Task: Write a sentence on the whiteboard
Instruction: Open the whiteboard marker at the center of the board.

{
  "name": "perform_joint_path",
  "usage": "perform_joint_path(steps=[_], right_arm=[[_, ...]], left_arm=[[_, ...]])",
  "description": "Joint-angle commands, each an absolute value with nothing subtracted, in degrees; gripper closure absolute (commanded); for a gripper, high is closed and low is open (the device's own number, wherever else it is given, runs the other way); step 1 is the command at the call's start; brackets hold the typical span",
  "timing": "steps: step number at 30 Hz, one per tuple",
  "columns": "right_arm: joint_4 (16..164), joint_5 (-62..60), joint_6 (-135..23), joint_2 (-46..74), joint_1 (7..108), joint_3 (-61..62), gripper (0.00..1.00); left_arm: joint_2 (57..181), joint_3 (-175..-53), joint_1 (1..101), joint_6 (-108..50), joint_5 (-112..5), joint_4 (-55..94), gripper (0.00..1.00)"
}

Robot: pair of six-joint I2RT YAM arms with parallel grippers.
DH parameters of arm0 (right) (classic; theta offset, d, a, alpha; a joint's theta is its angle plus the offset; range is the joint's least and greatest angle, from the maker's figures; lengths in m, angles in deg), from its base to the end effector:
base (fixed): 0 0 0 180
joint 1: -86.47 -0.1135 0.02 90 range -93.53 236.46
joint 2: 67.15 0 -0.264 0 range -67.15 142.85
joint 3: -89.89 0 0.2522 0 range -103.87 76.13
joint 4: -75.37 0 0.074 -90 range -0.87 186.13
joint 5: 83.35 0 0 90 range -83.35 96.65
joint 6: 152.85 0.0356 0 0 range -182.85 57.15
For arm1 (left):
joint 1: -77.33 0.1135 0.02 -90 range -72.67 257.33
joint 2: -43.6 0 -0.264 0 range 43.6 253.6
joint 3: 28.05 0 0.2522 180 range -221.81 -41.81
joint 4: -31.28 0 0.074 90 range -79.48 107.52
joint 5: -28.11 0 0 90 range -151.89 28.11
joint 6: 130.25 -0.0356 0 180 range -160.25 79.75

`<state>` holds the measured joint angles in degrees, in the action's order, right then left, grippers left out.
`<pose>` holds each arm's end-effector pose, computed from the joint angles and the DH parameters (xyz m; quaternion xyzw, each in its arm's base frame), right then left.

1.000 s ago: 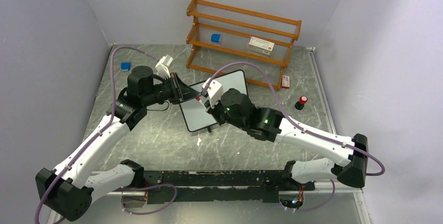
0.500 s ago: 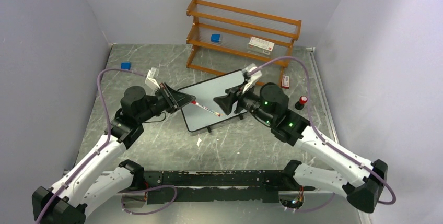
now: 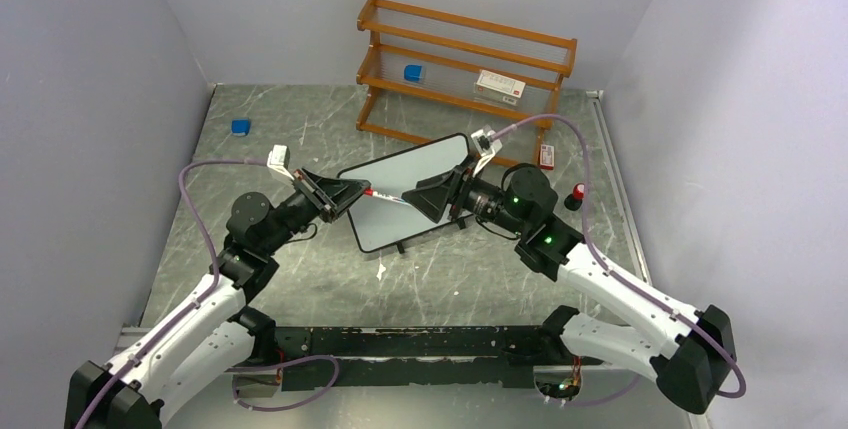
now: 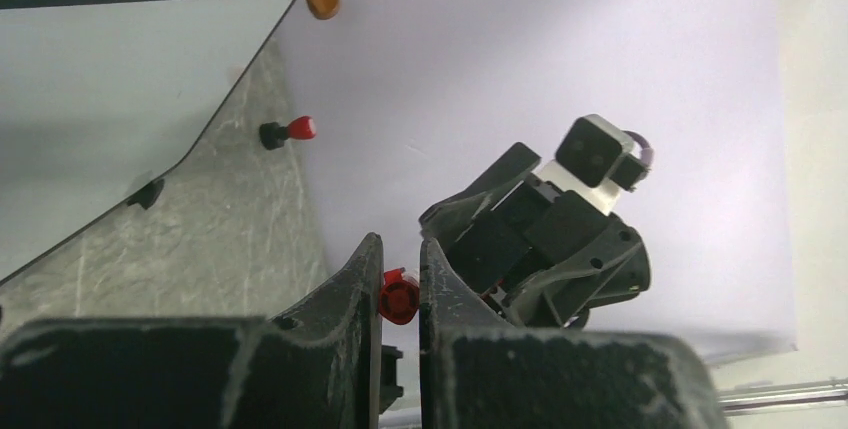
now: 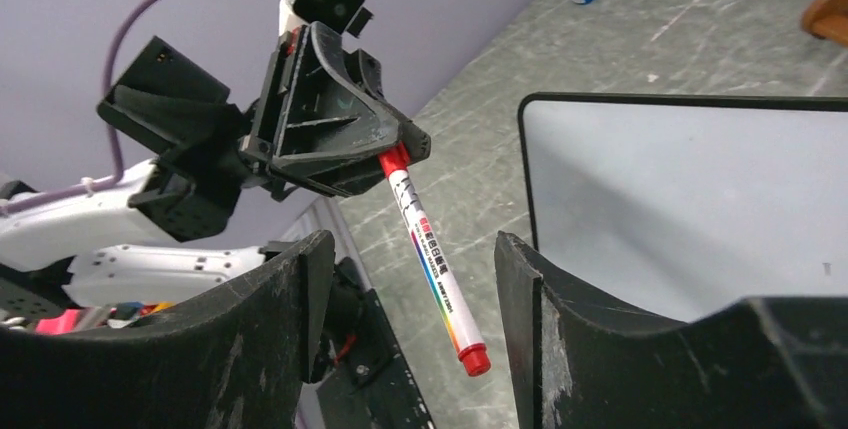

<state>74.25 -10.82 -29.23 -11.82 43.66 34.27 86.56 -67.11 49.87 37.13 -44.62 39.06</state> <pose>0.1614 0.1641 0.3346 -0.1636 0.6793 0.5210 0.4902 0.1603 -0.0952 0.2836 -0.1854 0.6583 -0.6350 0.3593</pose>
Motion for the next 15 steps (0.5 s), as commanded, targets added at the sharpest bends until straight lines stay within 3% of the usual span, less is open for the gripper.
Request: perform_joint_path(steps=[1, 15], right_arm=[[67.7, -14.5, -24.9, -10.4, 44.0, 35.1, 0.37], [65.9, -20.6, -22.8, -5.4, 44.0, 32.6, 0.51]], left_arm=[[86.2, -66.0, 50.1, 41.2, -45.1, 47.6, 0.95], [88.2, -66.3, 50.1, 42.4, -43.4, 50.7, 0.95]])
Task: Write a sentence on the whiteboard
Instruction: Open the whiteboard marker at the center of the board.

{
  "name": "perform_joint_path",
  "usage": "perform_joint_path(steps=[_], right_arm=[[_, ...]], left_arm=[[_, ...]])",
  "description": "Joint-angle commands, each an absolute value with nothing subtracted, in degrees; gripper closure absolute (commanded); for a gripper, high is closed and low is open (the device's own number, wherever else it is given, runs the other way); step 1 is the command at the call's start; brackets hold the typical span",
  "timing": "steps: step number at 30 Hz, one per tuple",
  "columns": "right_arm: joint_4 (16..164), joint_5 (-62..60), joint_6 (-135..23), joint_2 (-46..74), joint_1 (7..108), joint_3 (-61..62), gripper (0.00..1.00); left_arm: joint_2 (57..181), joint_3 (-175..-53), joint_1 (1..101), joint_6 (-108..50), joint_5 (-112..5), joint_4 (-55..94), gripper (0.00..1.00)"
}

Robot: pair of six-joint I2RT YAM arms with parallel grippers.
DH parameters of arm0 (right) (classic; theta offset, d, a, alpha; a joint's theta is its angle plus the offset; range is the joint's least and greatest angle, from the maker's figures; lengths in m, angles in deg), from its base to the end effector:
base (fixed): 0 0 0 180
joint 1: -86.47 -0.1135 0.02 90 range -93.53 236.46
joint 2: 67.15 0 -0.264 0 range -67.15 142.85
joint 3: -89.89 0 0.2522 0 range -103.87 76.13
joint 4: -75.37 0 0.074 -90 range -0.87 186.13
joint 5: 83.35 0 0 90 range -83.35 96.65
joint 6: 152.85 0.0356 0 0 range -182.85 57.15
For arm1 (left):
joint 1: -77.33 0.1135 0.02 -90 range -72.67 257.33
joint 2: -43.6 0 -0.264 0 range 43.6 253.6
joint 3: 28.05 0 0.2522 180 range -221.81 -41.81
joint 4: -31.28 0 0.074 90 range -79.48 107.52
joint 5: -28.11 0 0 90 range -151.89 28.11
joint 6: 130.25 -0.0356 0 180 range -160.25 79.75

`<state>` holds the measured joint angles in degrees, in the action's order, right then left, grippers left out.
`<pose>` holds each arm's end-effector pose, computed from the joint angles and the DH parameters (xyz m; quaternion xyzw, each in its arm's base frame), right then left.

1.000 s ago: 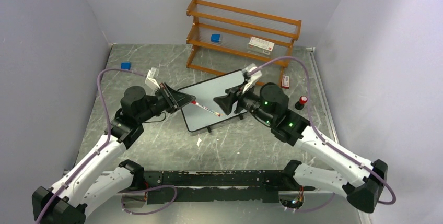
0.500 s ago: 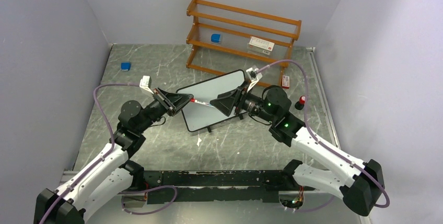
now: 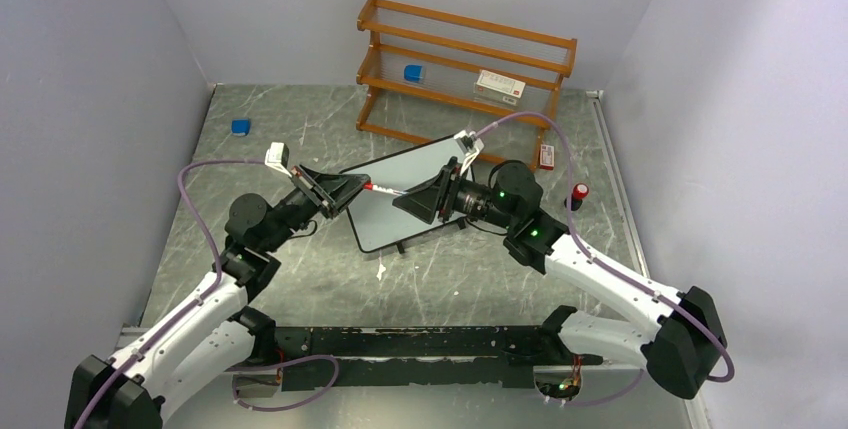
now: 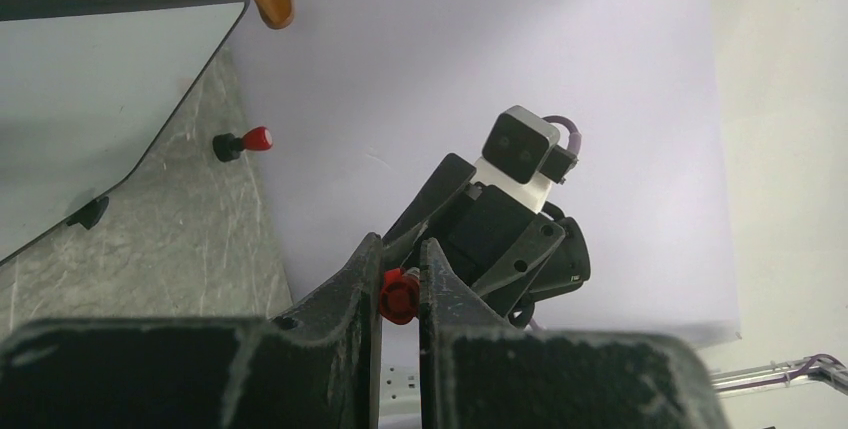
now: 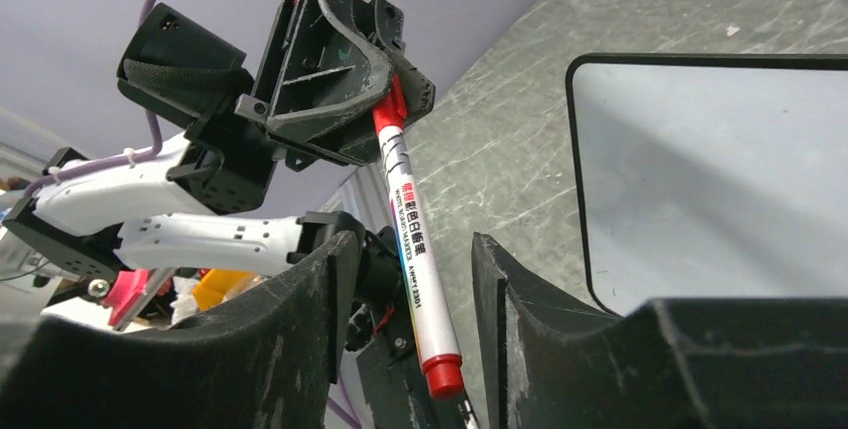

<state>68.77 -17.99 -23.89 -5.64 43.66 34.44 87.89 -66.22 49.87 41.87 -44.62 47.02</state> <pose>0.1742 0.1816 0.3199 -0.1746 0.6821 0.5678 0.4264 0.1622 -0.0962 0.2890 -0.1910 0.6195 -0.6729 0.3563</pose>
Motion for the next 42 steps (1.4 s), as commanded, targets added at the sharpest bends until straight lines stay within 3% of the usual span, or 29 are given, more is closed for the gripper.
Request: perform_joint_path(steps=[1, 5, 25, 31, 42], right_arm=[[65.6, -20.9, -22.6, -5.3, 44.0, 32.6, 0.53], [64.4, -21.3, -22.0, -5.0, 44.0, 32.7, 0.58], [60.0, -22.7, -19.3, -4.1, 44.0, 32.9, 0.65], [58.7, -23.3, -18.6, -3.9, 44.0, 33.1, 0.74], [57.2, -23.7, -18.8, -4.8, 44.0, 34.7, 1.00]], left_arm=[[88.4, -66.4, 50.1, 42.5, -43.3, 50.8, 0.95], [88.7, -66.6, 50.1, 42.4, -42.8, 50.9, 0.95], [87.3, -67.1, 50.1, 41.5, -43.0, 47.4, 0.95], [87.8, -67.2, 50.1, 42.0, -42.3, 47.4, 0.95], [87.0, -64.8, 50.1, 45.1, -44.0, 48.2, 0.95]])
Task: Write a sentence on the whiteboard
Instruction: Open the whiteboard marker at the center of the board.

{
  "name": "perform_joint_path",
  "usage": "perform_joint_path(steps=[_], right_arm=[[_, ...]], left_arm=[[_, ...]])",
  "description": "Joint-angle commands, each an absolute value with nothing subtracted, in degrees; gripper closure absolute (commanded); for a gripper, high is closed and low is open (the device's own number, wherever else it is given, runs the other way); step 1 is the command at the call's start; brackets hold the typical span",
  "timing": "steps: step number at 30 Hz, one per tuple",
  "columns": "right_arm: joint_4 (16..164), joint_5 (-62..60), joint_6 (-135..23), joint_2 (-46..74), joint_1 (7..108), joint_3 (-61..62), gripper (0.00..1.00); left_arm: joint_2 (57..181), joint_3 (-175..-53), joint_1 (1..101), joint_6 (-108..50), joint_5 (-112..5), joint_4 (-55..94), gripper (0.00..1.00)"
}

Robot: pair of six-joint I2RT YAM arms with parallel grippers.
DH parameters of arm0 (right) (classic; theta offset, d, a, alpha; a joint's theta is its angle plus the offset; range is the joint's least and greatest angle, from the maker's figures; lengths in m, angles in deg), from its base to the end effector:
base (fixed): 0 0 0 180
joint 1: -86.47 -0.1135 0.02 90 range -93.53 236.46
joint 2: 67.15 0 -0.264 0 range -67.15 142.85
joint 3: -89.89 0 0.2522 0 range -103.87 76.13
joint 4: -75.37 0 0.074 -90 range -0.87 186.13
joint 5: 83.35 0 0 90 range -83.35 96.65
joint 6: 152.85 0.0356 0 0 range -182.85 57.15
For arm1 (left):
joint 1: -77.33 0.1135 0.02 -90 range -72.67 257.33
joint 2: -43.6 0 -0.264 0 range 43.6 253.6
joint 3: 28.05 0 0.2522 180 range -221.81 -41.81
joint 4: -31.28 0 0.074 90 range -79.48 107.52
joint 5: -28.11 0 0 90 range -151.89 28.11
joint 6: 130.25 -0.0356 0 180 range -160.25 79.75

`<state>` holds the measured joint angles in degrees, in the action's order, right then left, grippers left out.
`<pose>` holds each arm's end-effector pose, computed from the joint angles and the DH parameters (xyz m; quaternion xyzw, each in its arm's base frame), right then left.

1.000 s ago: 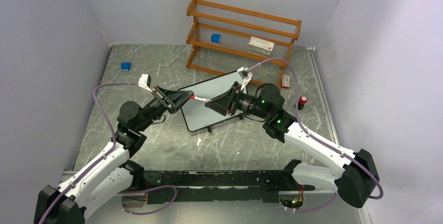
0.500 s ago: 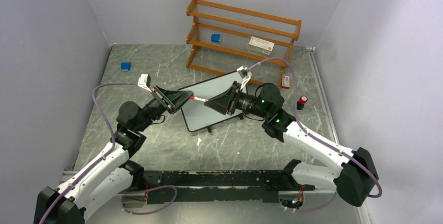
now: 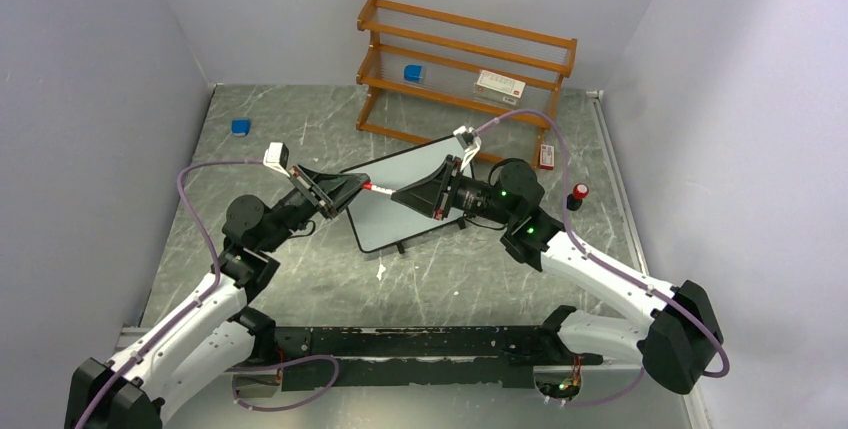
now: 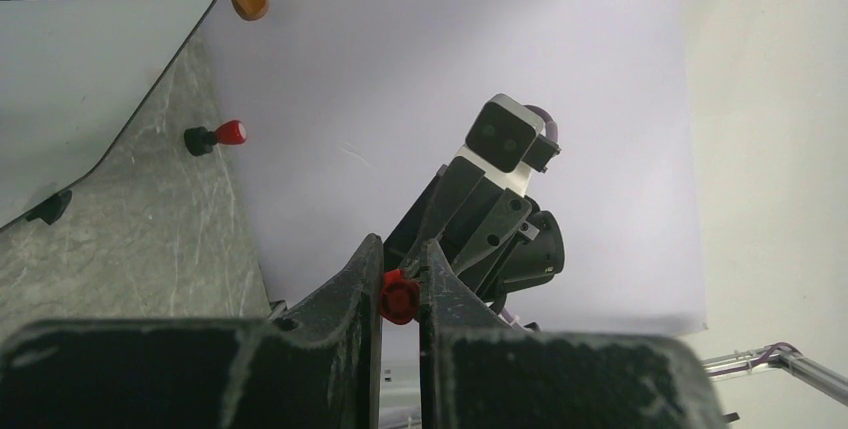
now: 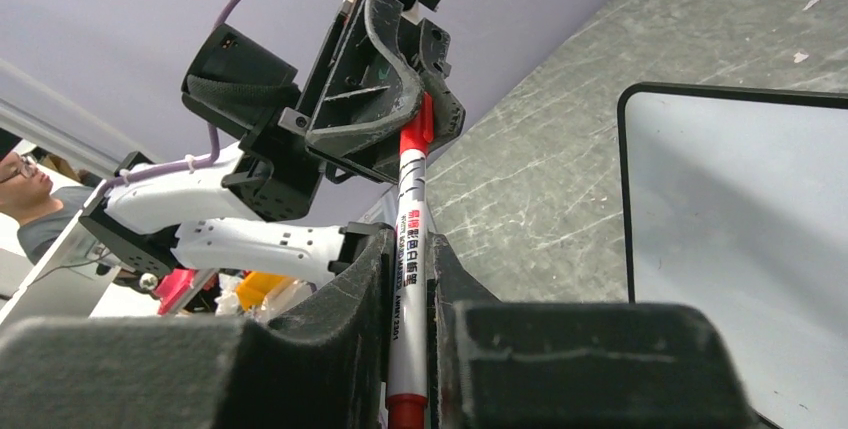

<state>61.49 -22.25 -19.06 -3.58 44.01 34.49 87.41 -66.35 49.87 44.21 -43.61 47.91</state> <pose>0.1778 0.1860 0.3245 -0.1775 0.6519 0.6130 0.4096 0.1602 -0.0958 0.2928 -0.1915 0.6097 -0.6883 0.3432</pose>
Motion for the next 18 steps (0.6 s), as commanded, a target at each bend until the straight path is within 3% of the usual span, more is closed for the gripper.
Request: perform_joint_path(steps=[1, 18], right_arm=[[57.3, -23.7, -18.8, -5.1, 44.0, 34.9, 1.00], [62.8, -21.3, -22.0, -13.9, 44.1, 39.7, 1.00]], left_arm=[[86.9, -64.5, 50.1, 45.4, -44.5, 48.4, 0.95], [79.3, -61.9, 50.3, 45.8, -63.7, 46.8, 0.95]])
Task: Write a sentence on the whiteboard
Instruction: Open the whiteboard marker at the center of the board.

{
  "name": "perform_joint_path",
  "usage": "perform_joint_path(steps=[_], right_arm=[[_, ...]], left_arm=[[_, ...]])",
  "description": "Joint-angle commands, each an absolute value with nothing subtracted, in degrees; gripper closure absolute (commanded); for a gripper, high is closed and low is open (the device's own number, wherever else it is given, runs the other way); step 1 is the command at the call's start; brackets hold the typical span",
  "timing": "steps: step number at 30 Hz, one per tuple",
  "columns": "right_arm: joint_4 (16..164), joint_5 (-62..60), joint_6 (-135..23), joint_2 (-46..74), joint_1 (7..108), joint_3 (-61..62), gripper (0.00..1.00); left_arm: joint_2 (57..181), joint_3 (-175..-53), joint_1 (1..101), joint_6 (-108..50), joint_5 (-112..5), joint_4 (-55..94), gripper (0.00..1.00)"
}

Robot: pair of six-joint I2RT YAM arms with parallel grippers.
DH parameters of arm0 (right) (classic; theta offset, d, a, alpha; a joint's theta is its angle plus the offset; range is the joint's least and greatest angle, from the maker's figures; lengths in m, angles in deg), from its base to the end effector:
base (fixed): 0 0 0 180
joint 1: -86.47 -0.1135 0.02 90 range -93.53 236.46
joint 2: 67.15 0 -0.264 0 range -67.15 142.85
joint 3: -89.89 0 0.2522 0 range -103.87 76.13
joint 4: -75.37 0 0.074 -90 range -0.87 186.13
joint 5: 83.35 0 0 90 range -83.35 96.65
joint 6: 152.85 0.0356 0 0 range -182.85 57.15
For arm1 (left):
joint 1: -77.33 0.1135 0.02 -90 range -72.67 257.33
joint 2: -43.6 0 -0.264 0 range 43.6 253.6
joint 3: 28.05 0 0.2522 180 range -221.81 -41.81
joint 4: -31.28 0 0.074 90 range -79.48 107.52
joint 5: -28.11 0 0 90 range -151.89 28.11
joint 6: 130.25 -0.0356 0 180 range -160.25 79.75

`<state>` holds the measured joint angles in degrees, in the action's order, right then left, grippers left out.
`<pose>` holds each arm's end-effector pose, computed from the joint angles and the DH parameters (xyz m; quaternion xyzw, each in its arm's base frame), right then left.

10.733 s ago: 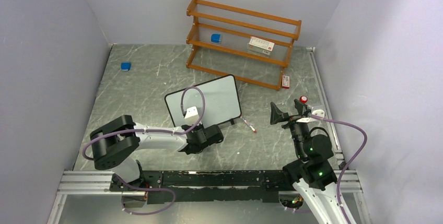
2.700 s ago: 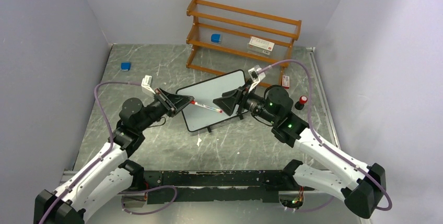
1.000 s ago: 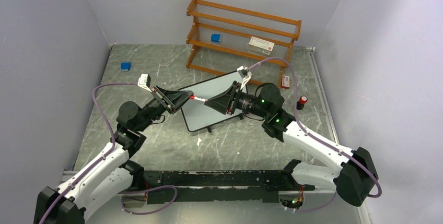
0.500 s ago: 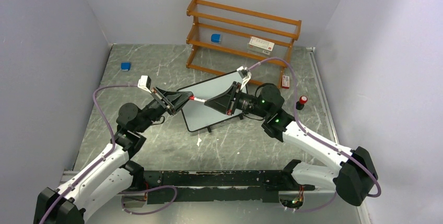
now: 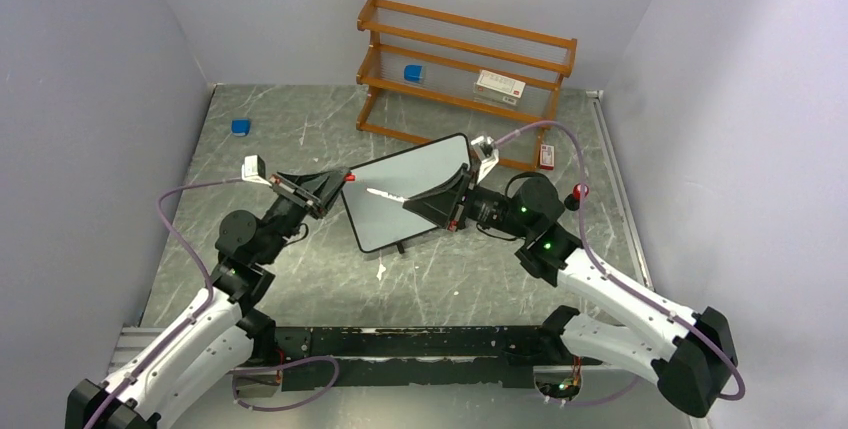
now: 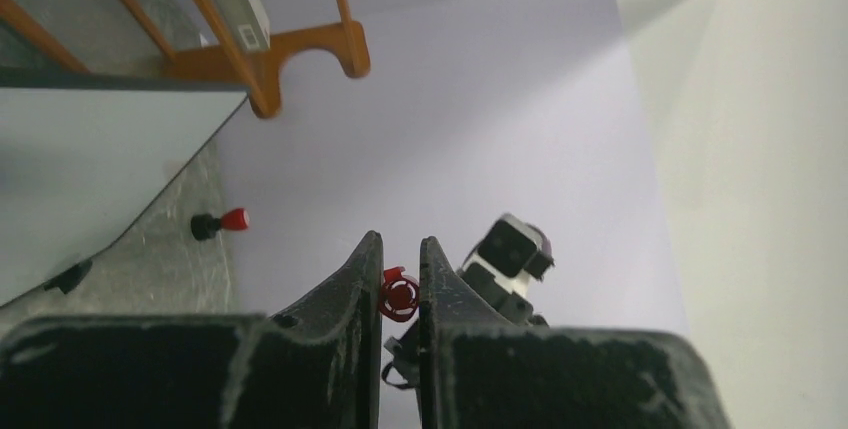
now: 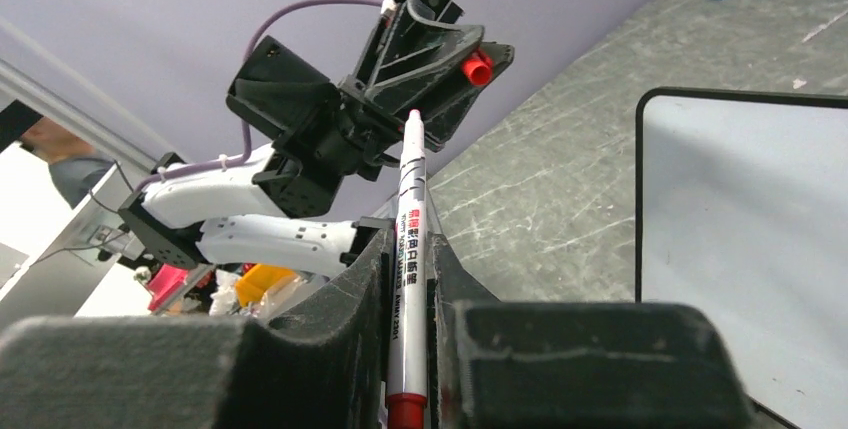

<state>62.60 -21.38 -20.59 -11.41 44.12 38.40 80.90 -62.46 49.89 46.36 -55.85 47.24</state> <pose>0.1566 0.1654 0.3286 -0.1840 0.6331 0.6117 0.4373 0.1478 -0.0809 0.2855 -0.2708 0.5606 -0.6738 0.3981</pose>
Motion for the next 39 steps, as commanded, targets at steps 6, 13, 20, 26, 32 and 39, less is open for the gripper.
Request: perform_joint_path(steps=[6, 13, 20, 26, 32, 39], right_arm=[[67.7, -19.7, -25.4, -15.5, 44.2, 38.7, 1.00], [76.8, -15.5, -32.0, -17.2, 44.2, 35.8, 1.00], [79.8, -14.1, -35.3, -18.5, 44.2, 35.2, 1.00], [83.8, -11.7, -38.1, -19.1, 44.1, 34.3, 1.00], [88.6, -8.3, -42.0, -19.9, 44.2, 32.3, 1.00], [90.8, -7.0, -42.9, -20.7, 44.2, 32.0, 1.00]], left_arm=[[76.7, -65.0, 51.6, 36.6, -67.5, 34.2, 0.95], [84.9, -82.5, 52.4, 10.4, -69.2, 8.3, 0.95], [93.9, -95.4, 52.7, -6.1, -75.5, -6.9, 0.95], [102.7, -100.9, 55.2, -16.5, -76.4, -14.4, 0.95], [112.3, -102.2, 61.1, -22.8, -71.5, -18.7, 0.95], [122.7, -101.0, 66.2, -27.0, -68.5, -19.3, 0.95]])
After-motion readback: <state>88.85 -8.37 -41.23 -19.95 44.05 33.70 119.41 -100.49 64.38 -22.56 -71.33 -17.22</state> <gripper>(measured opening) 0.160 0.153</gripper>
